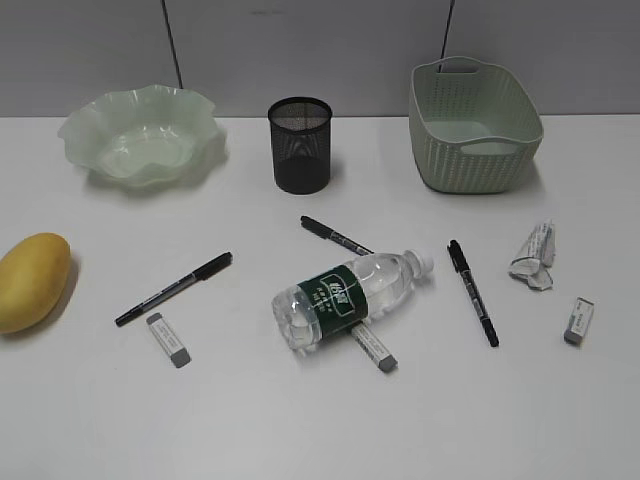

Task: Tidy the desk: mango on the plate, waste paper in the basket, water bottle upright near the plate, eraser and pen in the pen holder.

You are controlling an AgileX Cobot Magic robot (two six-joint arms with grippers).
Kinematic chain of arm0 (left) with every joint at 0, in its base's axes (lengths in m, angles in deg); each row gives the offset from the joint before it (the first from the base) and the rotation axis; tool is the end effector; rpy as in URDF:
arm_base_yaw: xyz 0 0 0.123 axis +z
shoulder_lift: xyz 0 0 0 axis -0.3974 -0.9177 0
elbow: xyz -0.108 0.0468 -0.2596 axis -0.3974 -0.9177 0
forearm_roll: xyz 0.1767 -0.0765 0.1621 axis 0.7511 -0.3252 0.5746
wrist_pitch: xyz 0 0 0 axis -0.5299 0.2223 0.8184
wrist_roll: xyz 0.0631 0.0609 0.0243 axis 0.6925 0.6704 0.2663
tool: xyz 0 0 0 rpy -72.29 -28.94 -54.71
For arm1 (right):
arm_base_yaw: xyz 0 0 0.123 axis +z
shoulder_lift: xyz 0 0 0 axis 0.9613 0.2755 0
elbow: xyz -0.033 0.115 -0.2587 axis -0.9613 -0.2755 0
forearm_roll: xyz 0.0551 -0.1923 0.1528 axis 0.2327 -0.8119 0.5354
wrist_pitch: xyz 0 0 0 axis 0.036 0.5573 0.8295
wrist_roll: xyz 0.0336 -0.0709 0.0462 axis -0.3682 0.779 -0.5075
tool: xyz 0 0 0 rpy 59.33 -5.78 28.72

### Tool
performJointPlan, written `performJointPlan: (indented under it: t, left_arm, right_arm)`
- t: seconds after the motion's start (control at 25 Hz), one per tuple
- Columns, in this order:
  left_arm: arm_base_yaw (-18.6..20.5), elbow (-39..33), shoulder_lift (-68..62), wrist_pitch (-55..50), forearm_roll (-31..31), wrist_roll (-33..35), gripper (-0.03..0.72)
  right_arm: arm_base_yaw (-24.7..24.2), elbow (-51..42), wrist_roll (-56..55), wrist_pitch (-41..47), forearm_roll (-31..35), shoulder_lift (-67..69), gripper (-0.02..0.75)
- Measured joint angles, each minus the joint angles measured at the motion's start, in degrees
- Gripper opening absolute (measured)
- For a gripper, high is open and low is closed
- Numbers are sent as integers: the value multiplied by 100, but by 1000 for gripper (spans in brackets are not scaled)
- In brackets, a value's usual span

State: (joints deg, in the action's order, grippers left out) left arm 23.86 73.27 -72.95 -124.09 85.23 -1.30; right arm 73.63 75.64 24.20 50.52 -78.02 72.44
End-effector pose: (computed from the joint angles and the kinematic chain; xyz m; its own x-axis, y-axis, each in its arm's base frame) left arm -0.0093 -0.0061 0.2831 -0.4349 -0.0324 -0.8999 0.0400 0.9977 -0.0552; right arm -0.0078 0.0016 0.2870 -0.3921 -0.0182 -0.9198 -0.0172 0.9998 -0.0124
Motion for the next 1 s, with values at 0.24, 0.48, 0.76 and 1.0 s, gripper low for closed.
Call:
performJointPlan:
  t: [0.24, 0.48, 0.76, 1.0]
  left_arm:
    - [0, 0, 0, 0, 0, 0, 603]
    - [0, 0, 0, 0, 0, 0, 594]
    - [0, 0, -104, 13, -96, 0, 589]
    - [0, 306, -1123, 617, -153, 0, 589]
  right_arm:
    - [0, 0, 0, 0, 0, 0, 438]
    - [0, 0, 0, 0, 0, 0, 438]
    - [0, 0, 0, 0, 0, 0, 438]
    - [0, 0, 0, 0, 0, 0, 438]
